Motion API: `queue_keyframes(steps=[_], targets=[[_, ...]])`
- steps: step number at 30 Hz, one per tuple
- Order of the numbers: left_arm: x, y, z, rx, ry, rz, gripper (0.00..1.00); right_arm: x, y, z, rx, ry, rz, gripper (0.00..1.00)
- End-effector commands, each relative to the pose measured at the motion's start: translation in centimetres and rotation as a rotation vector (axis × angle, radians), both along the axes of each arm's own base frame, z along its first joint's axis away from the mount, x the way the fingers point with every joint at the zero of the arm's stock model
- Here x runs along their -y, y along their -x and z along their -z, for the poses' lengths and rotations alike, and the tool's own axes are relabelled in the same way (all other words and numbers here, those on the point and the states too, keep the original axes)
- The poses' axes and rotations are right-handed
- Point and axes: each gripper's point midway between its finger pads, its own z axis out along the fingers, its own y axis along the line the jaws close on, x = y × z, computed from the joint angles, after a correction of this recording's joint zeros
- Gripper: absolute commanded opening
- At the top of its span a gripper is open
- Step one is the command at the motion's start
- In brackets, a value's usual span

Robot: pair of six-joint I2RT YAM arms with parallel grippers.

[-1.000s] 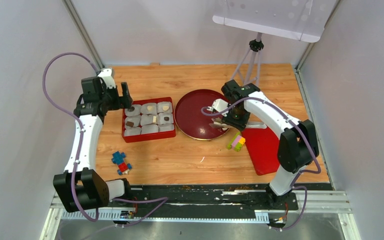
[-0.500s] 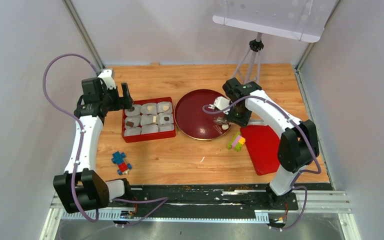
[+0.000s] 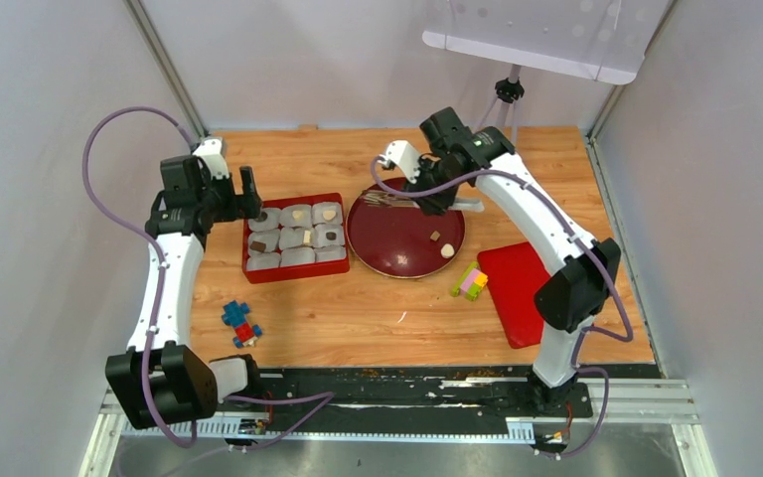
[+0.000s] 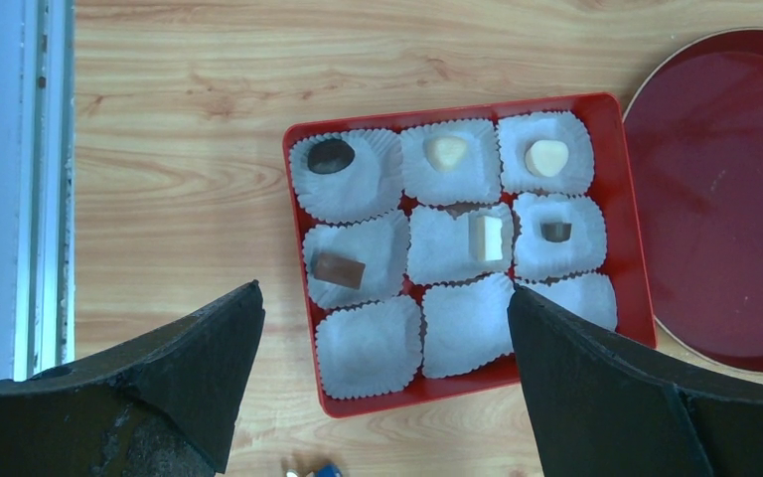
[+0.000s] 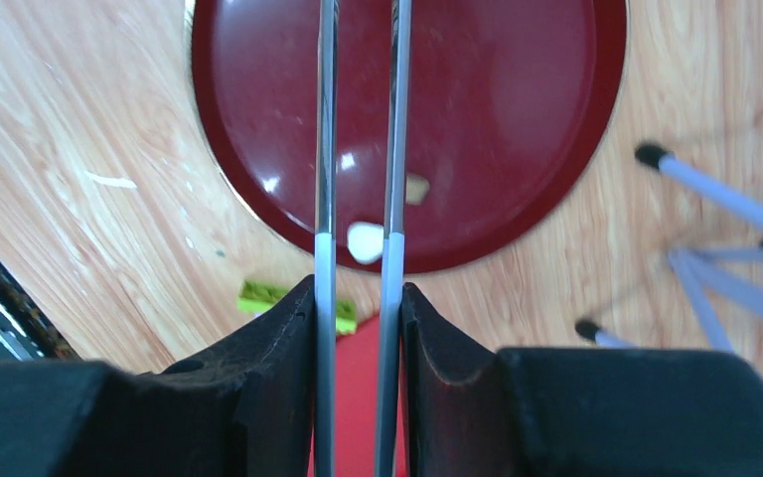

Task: Pack the chocolate

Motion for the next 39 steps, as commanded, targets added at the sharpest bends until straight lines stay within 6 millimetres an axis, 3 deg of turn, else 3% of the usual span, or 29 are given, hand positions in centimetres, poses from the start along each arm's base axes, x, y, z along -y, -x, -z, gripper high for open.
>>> queue_keyframes(steps=[1, 5, 11, 20, 28, 39], targets=[[-0.8, 0.6, -1.2, 0.031, -0.037, -0.010, 1.00, -5.8, 0.4, -1.4, -0.026, -0.149, -0.102, 0.04], [-1.3, 0.9, -1.2, 0.024, -0.057, -0.015, 1.00, -8.8, 1.2, -0.2, -0.077, -0.162, -0.167, 0.04], [-1.8, 1.5, -1.1, 0.018, -0.062, -0.034, 1.00, -10.7, 2.6, 2.0, -0.146, -0.141, -0.221, 0.05], [-2.2, 2.4, -0.5, 0.017, -0.053, -0.054, 1.00, -11.3, 2.7, 4.5, -0.160, -0.016, -0.235, 0.07], [-2.2, 2.5, -0.2, 0.022, -0.040, -0.061, 1.00, -11.2, 3.4, 5.2, -0.174, 0.060, -0.263, 0.11], [-2.0, 2.4, -0.2, 0.027, -0.028, -0.059, 1.00, -11.6, 3.6, 5.1, -0.154, 0.072, -0.269, 0.30]])
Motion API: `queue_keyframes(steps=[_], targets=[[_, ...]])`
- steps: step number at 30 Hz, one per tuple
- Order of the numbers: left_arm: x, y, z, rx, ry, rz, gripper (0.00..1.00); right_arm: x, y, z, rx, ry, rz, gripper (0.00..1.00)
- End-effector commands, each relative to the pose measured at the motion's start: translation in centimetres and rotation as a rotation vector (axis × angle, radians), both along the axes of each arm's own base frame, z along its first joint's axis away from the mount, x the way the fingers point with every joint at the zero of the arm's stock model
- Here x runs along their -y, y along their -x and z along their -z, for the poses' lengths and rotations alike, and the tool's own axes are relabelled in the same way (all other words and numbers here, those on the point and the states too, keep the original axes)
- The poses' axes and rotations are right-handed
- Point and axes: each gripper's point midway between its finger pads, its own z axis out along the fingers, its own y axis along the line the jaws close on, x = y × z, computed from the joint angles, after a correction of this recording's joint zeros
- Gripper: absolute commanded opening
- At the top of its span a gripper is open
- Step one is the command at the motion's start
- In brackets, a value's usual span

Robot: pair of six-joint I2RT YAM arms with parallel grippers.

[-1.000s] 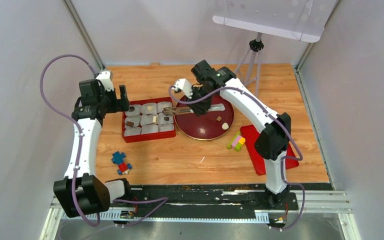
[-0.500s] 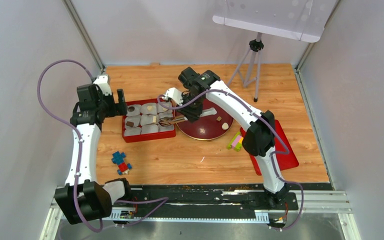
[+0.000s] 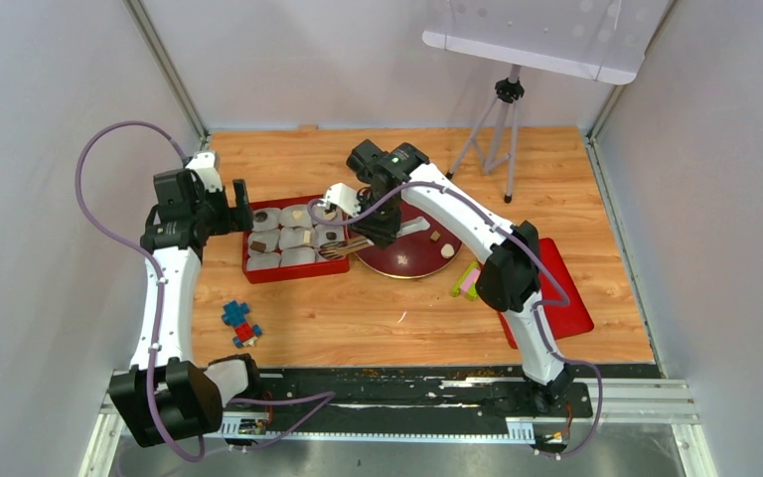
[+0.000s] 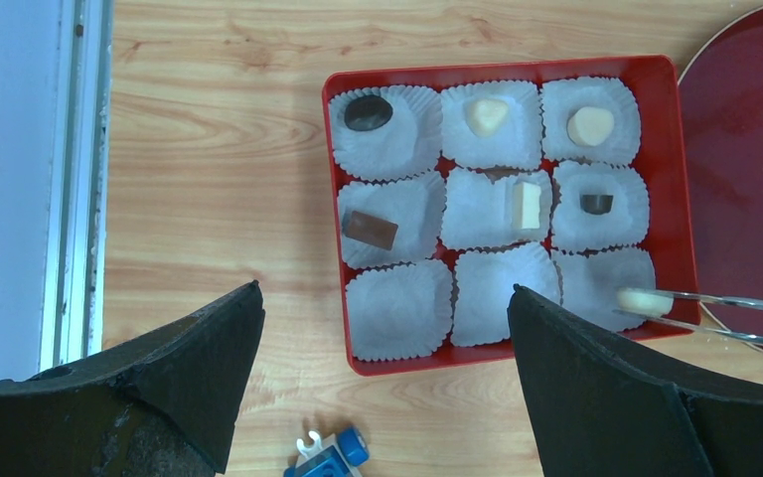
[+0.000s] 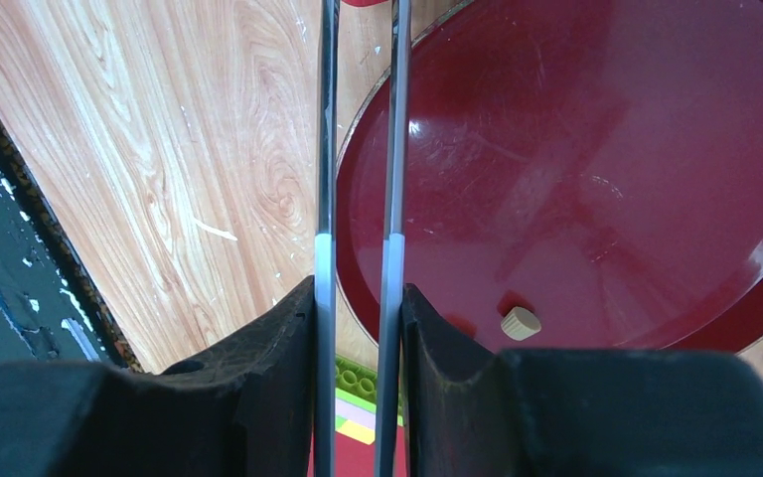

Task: Pack the chocolate

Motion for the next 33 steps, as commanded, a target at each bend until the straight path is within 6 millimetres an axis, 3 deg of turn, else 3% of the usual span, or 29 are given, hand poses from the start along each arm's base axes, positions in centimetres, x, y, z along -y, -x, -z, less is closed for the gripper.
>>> queue_keyframes(steps=[1, 13, 23, 28, 33], targets=[[-0.1, -0.2, -1.4, 0.056, 0.003, -0.003, 1.00, -1.0, -0.4, -1.7, 0.051, -0.039, -0.015, 0.32], [0.1, -0.2, -1.5, 0.061, 0.010, -0.003, 1.00, -1.1, -0.8, -2.4, 0.077, -0.056, 0.011, 0.35], [0.1, -0.8, -1.8, 0.073, 0.020, 0.000, 1.00, -1.3, -2.9, -8.5, 0.211, -0.215, 0.086, 0.28], [0.1, -1.4, -2.4, 0.087, 0.022, 0.003, 1.00, 1.8, -3.6, -9.4, 0.239, -0.191, 0.143, 0.24], [0.1, -1.9, -2.7, 0.091, 0.030, 0.006, 1.00, 8.0, -3.6, -9.0, 0.242, -0.103, 0.230, 0.26]])
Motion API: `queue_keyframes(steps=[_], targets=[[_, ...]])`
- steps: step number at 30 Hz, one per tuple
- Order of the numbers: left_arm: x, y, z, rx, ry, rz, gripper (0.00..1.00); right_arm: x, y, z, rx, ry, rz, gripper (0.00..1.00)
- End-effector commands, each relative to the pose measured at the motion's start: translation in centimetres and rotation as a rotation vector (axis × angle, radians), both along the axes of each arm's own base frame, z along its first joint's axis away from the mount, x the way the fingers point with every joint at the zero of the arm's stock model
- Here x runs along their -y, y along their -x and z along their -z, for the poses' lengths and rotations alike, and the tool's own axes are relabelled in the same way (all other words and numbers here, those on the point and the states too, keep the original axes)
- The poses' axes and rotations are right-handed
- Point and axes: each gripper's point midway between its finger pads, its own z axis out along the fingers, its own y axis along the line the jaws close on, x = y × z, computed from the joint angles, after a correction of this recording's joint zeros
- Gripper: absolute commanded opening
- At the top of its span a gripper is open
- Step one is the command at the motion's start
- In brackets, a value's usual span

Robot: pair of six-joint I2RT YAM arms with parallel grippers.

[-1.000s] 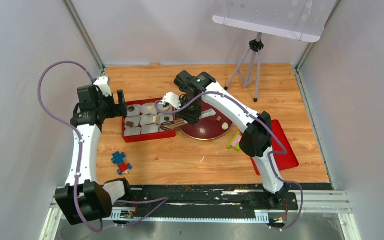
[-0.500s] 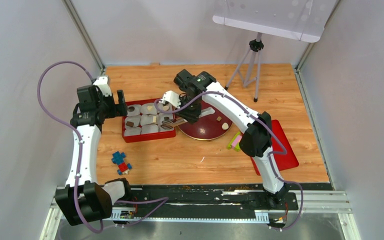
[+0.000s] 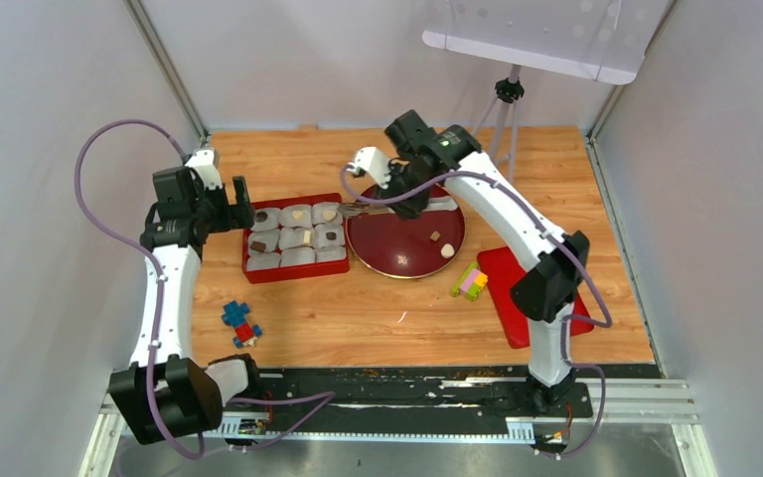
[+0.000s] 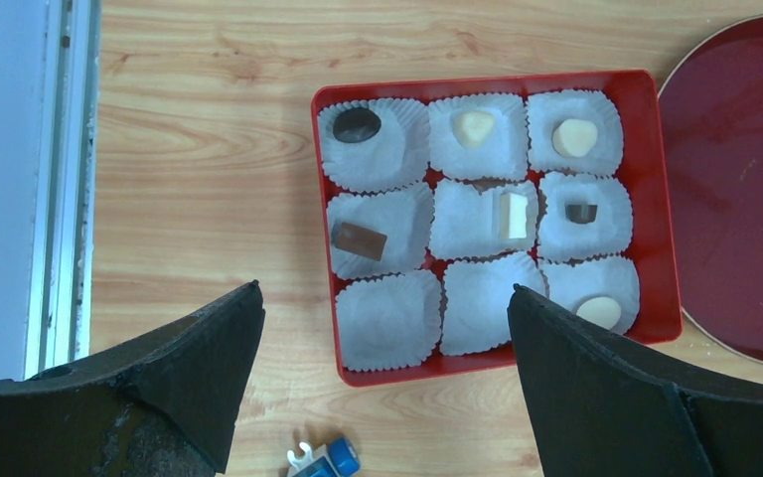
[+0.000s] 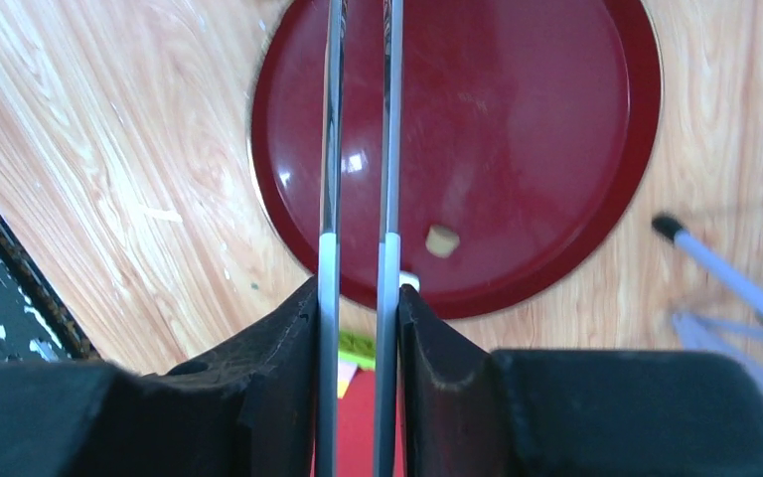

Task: Pack the chocolate

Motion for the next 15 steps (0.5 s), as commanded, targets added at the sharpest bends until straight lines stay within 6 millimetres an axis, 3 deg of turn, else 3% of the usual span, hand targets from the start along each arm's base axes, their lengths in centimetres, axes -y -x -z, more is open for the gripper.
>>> queue_keyframes(steps=[1, 5, 9, 15], targets=[[-0.2, -1.7, -2.5, 0.079, 0.012, -0.002, 1.00, 5.9, -0.5, -2.2, 0.062, 0.025, 0.107, 0.27], [-0.1, -2.5, -3.0, 0.090, 0.028, 0.001, 1.00, 11.1, 0.3, -0.4, 0.014, 0.101, 0.192, 0.35], [-0.1, -3.0, -3.4, 0.091, 0.034, 0.003, 1.00, 14.6, 0.8, 1.5, -0.051, 0.142, 0.271, 0.37], [0.2, -2.8, -3.3, 0.089, 0.053, 0.000, 1.00, 15.5, 0.7, 2.4, -0.094, 0.150, 0.287, 0.40]])
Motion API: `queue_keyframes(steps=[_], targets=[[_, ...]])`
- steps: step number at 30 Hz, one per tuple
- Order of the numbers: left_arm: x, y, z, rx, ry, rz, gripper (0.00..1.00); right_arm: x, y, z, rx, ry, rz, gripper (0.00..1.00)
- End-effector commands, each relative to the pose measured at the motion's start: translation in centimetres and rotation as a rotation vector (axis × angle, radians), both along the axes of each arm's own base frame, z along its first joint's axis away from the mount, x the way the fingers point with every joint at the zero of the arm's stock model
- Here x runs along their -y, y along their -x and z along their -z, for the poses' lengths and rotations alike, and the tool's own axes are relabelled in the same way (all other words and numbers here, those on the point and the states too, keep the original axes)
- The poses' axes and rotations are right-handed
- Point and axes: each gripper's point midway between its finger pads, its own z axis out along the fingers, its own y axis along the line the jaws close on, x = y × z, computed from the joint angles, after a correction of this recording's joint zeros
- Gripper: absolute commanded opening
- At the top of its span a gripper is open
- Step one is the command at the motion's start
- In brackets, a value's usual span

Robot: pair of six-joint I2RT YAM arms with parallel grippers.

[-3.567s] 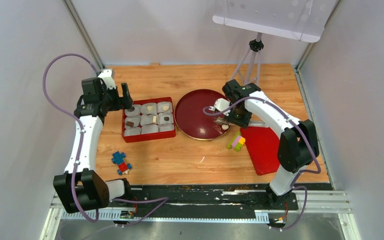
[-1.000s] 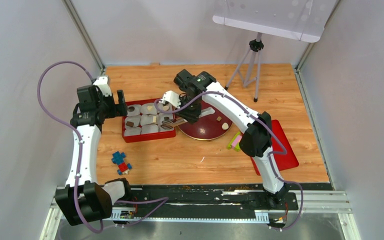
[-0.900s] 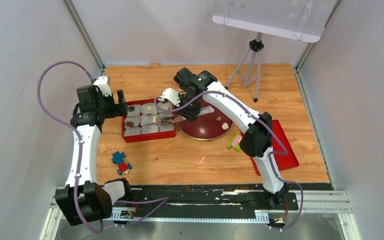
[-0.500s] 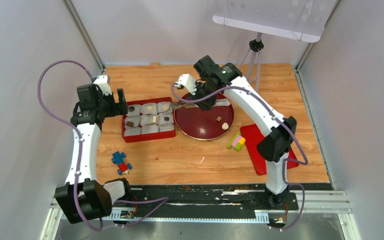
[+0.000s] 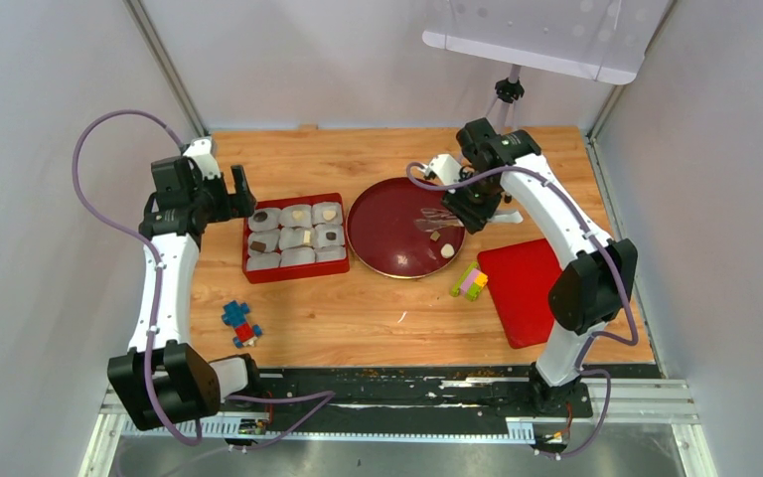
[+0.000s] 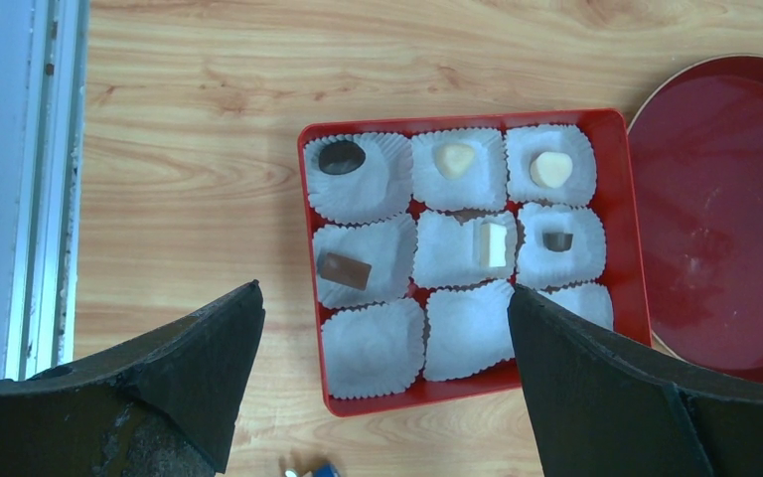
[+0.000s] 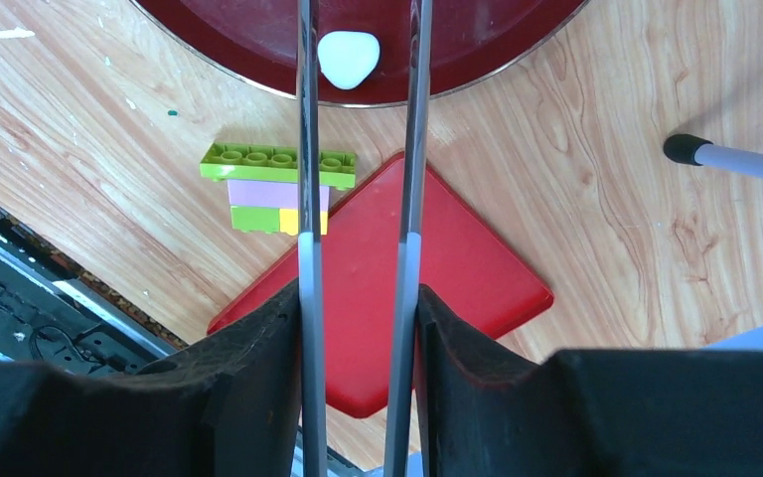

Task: Pack the chocolate

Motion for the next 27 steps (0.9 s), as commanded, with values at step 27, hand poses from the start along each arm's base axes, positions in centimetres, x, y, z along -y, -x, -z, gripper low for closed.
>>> queue_keyframes(steps=[27], targets=[[0.2, 0.5, -1.3, 0.065, 0.015, -0.011, 1.00, 2.2, -1.4, 4.0, -0.081, 0.118, 0.034, 0.27]])
